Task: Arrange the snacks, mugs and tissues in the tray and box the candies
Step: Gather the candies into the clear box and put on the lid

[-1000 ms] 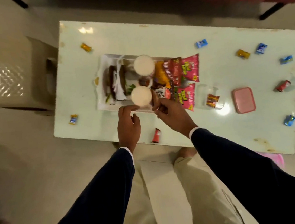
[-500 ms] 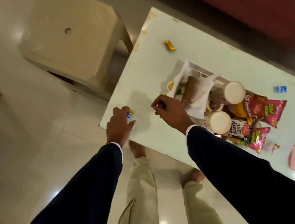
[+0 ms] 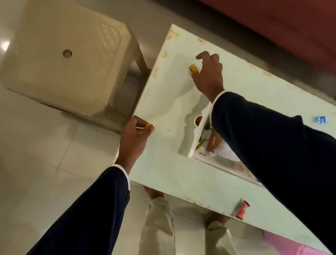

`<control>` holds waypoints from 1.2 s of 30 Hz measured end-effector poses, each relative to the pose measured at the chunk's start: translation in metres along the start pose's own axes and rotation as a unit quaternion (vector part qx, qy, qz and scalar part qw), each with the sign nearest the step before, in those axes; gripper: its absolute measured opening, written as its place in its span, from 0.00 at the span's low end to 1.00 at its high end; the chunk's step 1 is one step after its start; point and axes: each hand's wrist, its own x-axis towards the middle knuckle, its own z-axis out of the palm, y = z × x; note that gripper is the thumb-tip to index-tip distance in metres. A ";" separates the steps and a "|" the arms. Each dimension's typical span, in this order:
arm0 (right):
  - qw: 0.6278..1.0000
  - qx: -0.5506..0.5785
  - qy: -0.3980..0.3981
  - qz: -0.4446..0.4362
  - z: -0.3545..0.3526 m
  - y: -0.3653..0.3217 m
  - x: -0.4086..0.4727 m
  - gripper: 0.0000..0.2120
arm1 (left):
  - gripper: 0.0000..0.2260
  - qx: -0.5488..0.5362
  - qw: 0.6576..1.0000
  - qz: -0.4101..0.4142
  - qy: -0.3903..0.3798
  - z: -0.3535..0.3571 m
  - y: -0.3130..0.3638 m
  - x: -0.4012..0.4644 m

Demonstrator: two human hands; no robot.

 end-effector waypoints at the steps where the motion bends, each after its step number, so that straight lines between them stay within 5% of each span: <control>1: 1.000 -0.013 -0.022 0.004 0.002 0.001 0.006 0.19 | 0.08 -0.022 1.000 -0.007 -0.013 0.001 0.004 0.005; 6: 0.992 -0.100 -0.068 -0.045 0.012 0.004 0.012 0.09 | 0.08 -0.078 0.992 -0.023 -0.092 0.010 0.015 0.014; 9: 0.990 0.070 -0.124 -0.013 0.007 0.008 0.002 0.05 | 0.10 -0.051 0.990 -0.046 -0.127 0.018 0.012 0.005; 14: 0.864 0.461 -0.120 0.161 -0.027 0.011 -0.056 0.07 | 0.14 -0.021 0.986 -0.070 -0.149 0.044 0.016 -0.026; 18: 0.783 0.582 -0.140 0.169 -0.071 0.045 -0.139 0.13 | 0.11 -0.028 0.977 -0.032 -0.211 0.076 0.030 -0.065; 28: 0.822 0.537 0.039 0.185 -0.193 0.213 -0.293 0.07 | 0.08 0.035 0.923 0.060 -0.378 0.230 0.073 -0.178; 31: 0.820 0.518 0.065 0.235 -0.214 0.287 -0.314 0.11 | 0.12 0.092 0.911 0.114 -0.385 0.298 0.082 -0.211; 36: 0.809 0.496 0.055 0.309 -0.220 0.391 -0.338 0.12 | 0.05 0.199 0.899 0.179 -0.345 0.412 0.083 -0.247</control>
